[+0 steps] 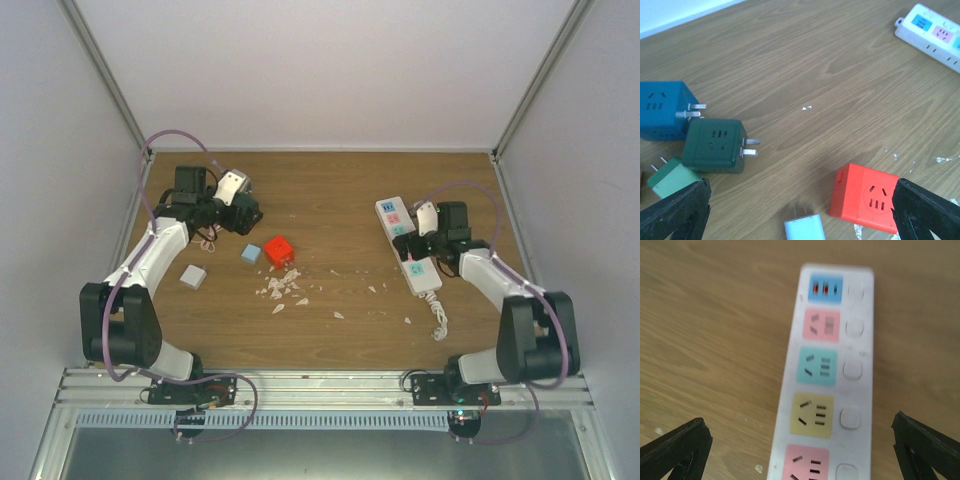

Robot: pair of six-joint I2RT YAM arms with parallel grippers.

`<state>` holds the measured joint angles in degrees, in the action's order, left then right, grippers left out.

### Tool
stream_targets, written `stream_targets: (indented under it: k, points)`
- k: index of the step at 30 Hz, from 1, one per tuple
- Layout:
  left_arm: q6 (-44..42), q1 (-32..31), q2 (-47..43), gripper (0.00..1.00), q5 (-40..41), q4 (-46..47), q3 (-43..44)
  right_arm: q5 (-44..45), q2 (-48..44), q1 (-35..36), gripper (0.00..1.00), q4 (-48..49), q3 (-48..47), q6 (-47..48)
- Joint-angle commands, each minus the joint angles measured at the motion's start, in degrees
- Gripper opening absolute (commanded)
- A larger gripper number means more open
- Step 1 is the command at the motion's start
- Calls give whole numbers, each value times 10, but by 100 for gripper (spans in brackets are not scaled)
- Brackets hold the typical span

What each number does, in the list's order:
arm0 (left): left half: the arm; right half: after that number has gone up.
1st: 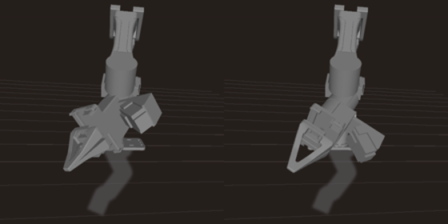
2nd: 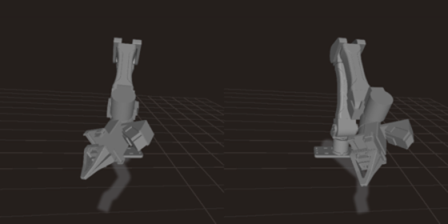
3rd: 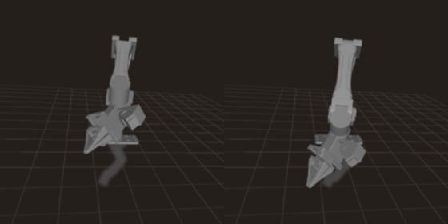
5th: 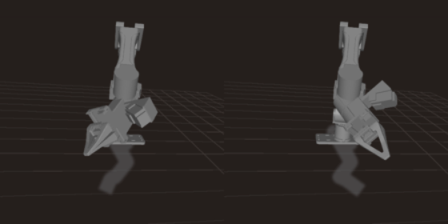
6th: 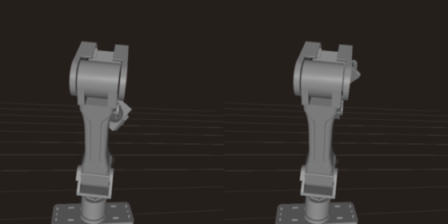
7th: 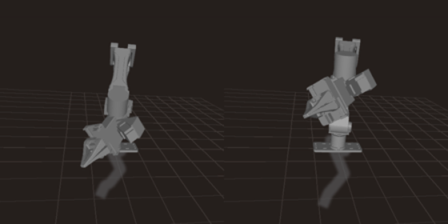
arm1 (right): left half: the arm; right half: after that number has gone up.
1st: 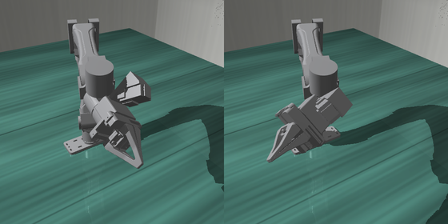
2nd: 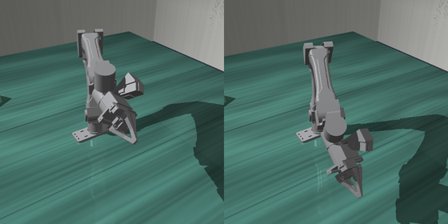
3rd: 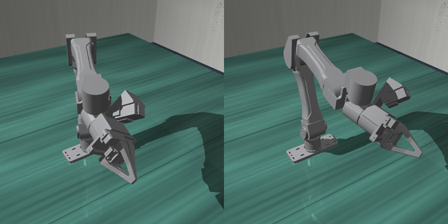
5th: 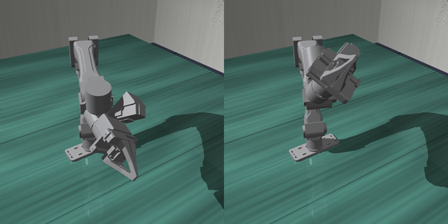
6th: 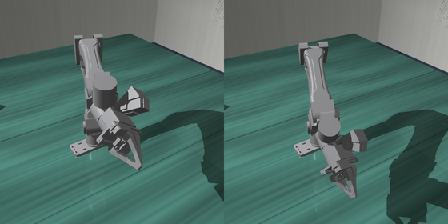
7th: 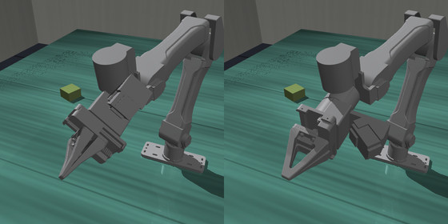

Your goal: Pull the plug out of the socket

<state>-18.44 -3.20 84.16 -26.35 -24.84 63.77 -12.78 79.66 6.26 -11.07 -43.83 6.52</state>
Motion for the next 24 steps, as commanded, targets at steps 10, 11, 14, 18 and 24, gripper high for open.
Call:
stream_targets:
  k: [10,11,14,18,24]
  points:
    - [-9,141,-161,99,-56,-17,-78,-49,-208,-53,100,9,-22,26]
    - [-13,152,-170,99,-58,-17,-90,-55,-214,-76,100,11,-16,29]
    - [-25,175,-193,99,-52,-13,-126,-75,-224,-117,100,17,5,37]
    - [-27,189,-219,99,-43,6,-174,-109,-218,-152,100,10,22,36]
    - [-19,192,-238,99,-29,27,-215,-125,-215,-161,100,18,30,31]
